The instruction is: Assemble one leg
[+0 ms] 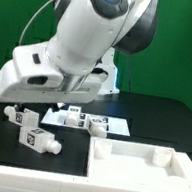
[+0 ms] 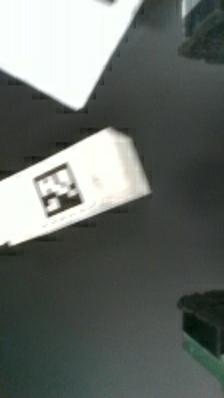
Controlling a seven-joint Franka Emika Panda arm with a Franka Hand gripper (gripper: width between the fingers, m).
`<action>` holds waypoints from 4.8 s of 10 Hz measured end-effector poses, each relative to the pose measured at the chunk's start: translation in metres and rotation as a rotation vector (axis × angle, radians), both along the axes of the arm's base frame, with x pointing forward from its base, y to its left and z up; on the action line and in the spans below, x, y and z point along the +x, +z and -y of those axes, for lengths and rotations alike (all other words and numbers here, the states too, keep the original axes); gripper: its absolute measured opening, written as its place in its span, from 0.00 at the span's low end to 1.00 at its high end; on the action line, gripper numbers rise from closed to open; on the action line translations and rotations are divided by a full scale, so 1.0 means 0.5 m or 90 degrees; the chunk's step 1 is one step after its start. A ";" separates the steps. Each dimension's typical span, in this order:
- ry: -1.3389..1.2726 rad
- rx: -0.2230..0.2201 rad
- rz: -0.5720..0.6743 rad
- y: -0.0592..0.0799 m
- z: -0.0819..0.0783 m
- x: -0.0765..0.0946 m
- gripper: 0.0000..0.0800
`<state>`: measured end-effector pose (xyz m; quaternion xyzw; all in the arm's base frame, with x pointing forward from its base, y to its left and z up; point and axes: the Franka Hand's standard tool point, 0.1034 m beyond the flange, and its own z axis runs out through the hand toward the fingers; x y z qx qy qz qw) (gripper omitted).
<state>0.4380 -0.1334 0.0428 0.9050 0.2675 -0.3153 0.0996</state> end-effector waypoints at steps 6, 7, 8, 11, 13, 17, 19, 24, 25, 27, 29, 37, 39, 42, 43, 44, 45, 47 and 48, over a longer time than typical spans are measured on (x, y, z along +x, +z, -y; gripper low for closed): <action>-0.005 -0.037 -0.108 -0.047 0.027 -0.040 0.81; -0.009 -0.043 -0.119 -0.055 0.047 -0.072 0.81; -0.003 -0.043 -0.119 -0.056 0.044 -0.086 0.81; 0.001 -0.036 -0.107 -0.056 0.038 -0.088 0.81; 0.001 -0.035 -0.107 -0.057 0.038 -0.088 0.76; 0.001 -0.035 -0.106 -0.054 0.035 -0.084 0.36; -0.065 -0.042 -0.145 0.041 -0.038 -0.025 0.36; -0.066 0.024 0.015 0.130 -0.075 0.091 0.36; -0.063 0.038 0.048 0.133 -0.072 0.096 0.36; -0.159 0.044 0.109 0.139 -0.122 0.111 0.36; -0.272 0.091 0.188 0.174 -0.211 0.208 0.36; -0.381 0.171 0.564 0.195 -0.257 0.306 0.36; -0.374 0.195 0.695 0.177 -0.340 0.350 0.36; -0.377 0.215 0.831 0.166 -0.384 0.393 0.36; -0.370 0.215 0.847 0.160 -0.382 0.391 0.36; -0.373 0.213 0.834 0.155 -0.384 0.389 0.36; -0.372 0.214 0.834 0.155 -0.386 0.389 0.36; -0.374 0.221 0.830 0.132 -0.437 0.367 0.36; -0.378 0.225 0.829 0.132 -0.458 0.362 0.36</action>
Offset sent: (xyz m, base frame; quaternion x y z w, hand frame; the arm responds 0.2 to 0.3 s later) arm 0.0000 0.0000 0.0000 0.0000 -0.1938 0.0000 0.9810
